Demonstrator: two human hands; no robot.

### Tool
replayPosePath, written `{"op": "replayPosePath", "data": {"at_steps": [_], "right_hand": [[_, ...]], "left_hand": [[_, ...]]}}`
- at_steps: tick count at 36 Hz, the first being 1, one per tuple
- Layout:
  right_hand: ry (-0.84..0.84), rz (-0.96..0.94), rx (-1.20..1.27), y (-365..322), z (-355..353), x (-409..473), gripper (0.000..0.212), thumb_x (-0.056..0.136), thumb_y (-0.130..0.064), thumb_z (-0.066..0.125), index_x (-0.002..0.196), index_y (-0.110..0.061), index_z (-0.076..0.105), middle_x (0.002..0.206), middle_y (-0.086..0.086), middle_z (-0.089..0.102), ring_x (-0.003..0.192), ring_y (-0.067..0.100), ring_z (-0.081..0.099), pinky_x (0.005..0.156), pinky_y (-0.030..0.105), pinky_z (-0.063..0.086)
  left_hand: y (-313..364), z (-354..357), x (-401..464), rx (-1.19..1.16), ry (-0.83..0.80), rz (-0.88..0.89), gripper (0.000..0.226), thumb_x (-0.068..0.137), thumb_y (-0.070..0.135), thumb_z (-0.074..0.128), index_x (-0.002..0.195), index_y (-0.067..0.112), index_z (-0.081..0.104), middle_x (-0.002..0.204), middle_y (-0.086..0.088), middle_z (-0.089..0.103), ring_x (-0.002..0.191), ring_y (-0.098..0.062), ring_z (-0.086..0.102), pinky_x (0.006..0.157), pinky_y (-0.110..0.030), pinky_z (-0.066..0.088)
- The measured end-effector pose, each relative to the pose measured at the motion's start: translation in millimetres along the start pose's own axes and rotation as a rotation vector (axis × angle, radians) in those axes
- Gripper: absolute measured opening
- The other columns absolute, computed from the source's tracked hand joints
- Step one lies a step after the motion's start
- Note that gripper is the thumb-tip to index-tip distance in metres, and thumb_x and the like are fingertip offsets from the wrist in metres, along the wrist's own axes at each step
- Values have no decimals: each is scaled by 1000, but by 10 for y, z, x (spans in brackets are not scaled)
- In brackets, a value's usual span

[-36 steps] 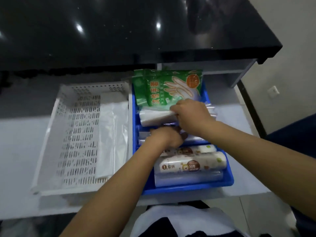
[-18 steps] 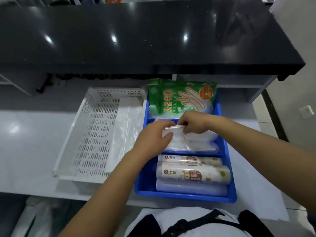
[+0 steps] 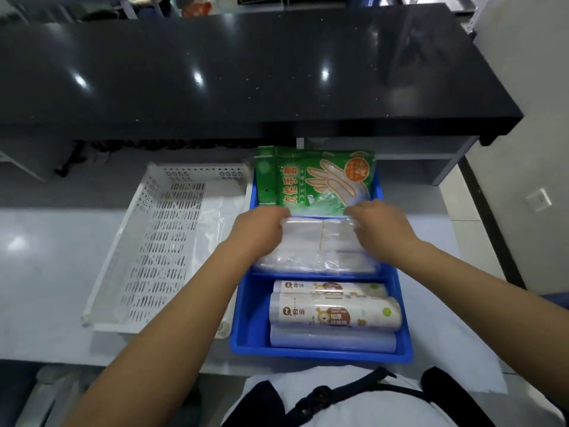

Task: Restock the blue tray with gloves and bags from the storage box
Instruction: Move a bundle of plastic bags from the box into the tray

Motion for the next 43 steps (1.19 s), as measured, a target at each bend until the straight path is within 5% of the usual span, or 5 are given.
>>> {"op": "replayPosePath", "data": {"at_steps": [5, 10, 23, 34, 43], "right_hand": [[123, 12, 8, -19, 1, -194, 39, 86, -5, 55, 122, -17, 65, 120, 6, 66, 108, 31, 55, 85, 38, 40], [122, -27, 51, -108, 158, -430, 39, 89, -9, 56, 127, -18, 61, 139, 4, 57, 130, 26, 48, 108, 43, 32], [-60, -6, 22, -16, 313, -442, 51, 97, -20, 43, 147, -29, 34, 161, -4, 28, 150, 22, 17, 117, 59, 7], [-83, 69, 287, 77, 154, -615, 61, 92, -56, 50, 147, -34, 35, 159, -4, 31, 148, 21, 21, 118, 54, 16], [-67, -143, 608, -715, -198, -1151, 57, 89, -47, 60, 141, -28, 49, 155, -1, 39, 147, 22, 26, 117, 49, 22]], "left_hand": [[163, -119, -205, -165, 244, 93, 42, 95, 14, 51, 137, 19, 54, 139, -1, 57, 127, -23, 50, 103, -37, 41], [230, 424, -331, -19, -111, 107, 51, 105, 36, 31, 154, 22, 27, 165, -1, 12, 151, -23, 9, 121, -36, 10], [187, 492, -316, -18, -156, 33, 57, 103, 45, 28, 156, 25, 19, 165, 3, 7, 152, -20, 7, 122, -40, 8], [188, 254, -605, -217, -88, -116, 63, 99, 52, 41, 155, 31, 21, 164, 4, 14, 152, -20, 7, 123, -41, 10], [223, 252, -1874, -412, 174, -382, 71, 90, 58, 50, 153, 37, 24, 164, 6, 14, 151, -18, 7, 120, -34, 8]]}}
Point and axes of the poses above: each hand's wrist, its own x-axis towards the middle knuckle, its own z-axis out of the palm, y = z × x, the point moved 9 cm from there along x, towards the middle knuckle
